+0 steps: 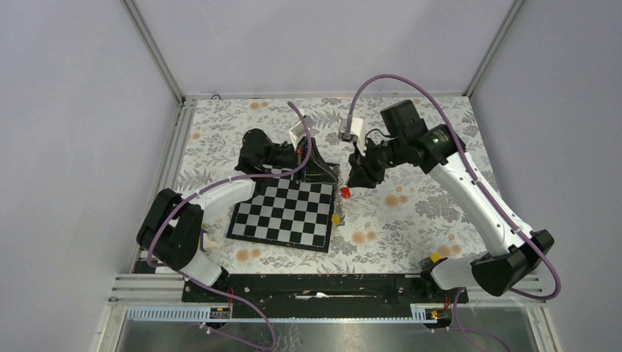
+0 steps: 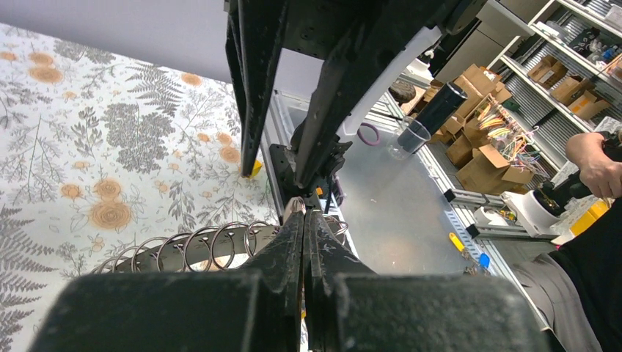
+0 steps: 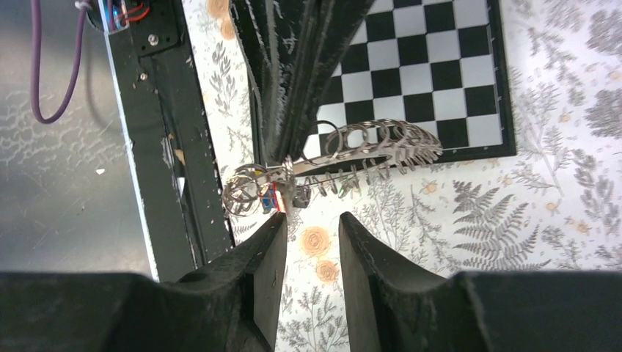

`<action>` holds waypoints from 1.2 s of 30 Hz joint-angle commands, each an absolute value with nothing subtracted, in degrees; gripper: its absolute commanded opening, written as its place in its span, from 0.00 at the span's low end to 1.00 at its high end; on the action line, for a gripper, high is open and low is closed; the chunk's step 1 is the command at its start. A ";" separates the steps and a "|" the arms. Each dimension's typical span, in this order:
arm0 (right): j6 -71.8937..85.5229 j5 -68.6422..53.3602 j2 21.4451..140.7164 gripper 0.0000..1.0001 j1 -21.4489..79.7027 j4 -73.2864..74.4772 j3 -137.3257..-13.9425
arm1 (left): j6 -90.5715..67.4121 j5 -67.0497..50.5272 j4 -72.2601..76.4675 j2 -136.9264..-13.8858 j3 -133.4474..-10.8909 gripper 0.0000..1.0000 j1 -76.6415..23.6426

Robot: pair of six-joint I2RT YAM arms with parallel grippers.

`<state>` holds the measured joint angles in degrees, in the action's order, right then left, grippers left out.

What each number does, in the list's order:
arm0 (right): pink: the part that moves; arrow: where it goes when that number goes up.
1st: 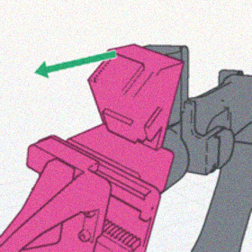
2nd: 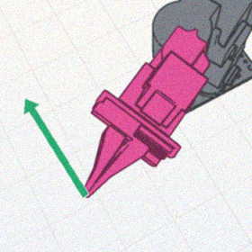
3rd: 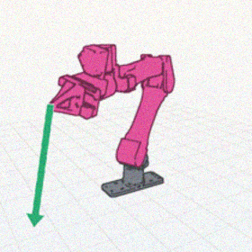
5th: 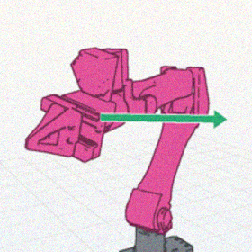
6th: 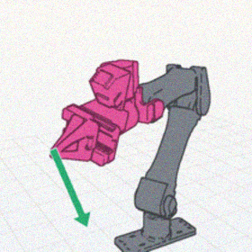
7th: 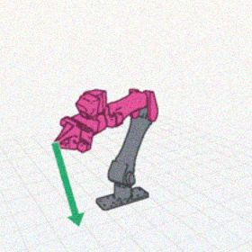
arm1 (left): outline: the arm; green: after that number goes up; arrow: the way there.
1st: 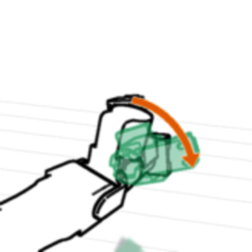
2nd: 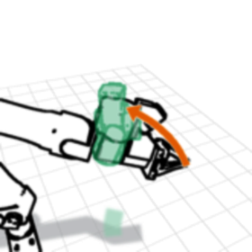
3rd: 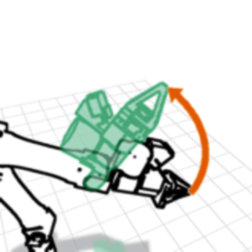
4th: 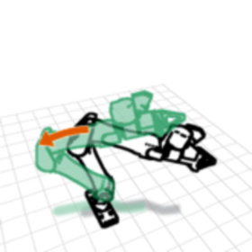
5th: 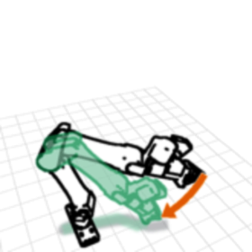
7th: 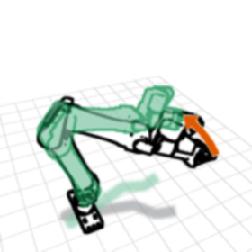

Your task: Put the keys on the keyring

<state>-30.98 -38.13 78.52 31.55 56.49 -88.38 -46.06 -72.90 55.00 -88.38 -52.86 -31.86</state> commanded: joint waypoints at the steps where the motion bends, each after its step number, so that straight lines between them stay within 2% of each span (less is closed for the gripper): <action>1: -30.45 -44.48 75.37 0.39 28.92 51.89 -87.21 | -52.88 -73.13 69.88 -88.42 -52.69 0.00 -31.64; 11: -29.02 -52.34 75.01 0.37 27.89 49.38 -86.67 | -61.27 -65.65 87.46 -89.27 -48.12 0.00 -31.64; 19: -27.99 -57.00 75.80 0.34 27.69 48.16 -84.46 | -60.55 -62.28 88.03 -88.33 -45.40 0.00 -31.73; 32: -26.11 -58.68 75.87 0.35 27.33 45.07 -80.08 | -60.64 -61.04 87.98 -88.53 -44.92 0.00 -31.90; 36: -25.26 -58.03 75.98 0.31 27.33 44.15 -79.60 | -60.56 -61.13 87.97 -88.30 -44.67 0.00 -31.90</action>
<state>-26.72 -56.69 75.83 27.68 46.54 -80.05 -60.07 -63.79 81.62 -89.73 -44.47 -31.81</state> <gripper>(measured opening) 0.333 0.010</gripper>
